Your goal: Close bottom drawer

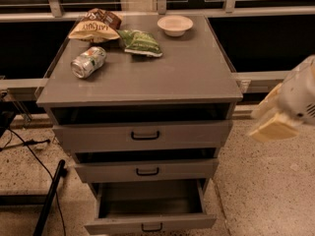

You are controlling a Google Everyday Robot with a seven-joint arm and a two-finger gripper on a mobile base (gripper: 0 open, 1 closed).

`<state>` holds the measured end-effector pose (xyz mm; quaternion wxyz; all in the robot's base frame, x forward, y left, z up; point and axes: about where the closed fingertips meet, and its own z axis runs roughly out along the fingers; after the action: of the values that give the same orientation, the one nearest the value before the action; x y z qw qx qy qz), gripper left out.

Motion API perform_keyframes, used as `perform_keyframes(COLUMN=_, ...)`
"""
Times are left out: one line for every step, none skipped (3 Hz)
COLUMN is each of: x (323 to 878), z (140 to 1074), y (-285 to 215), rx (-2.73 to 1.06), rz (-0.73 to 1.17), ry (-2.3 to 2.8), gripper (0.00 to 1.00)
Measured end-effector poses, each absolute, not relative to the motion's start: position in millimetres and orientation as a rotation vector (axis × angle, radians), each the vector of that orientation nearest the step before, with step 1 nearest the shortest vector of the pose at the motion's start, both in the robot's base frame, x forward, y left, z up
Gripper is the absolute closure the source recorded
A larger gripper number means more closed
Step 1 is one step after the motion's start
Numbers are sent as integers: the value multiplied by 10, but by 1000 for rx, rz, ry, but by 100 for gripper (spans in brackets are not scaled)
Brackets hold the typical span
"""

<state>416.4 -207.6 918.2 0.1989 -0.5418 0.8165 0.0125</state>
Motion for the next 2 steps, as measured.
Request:
perform_keyframes(x=3972, z=8676, y=-2034, rx=-1318, rz=146, ry=2337, gripper=83)
perform_keyframes(x=3761, z=8060, y=-1948, rx=-1139, rz=287, ry=2357, gripper=100)
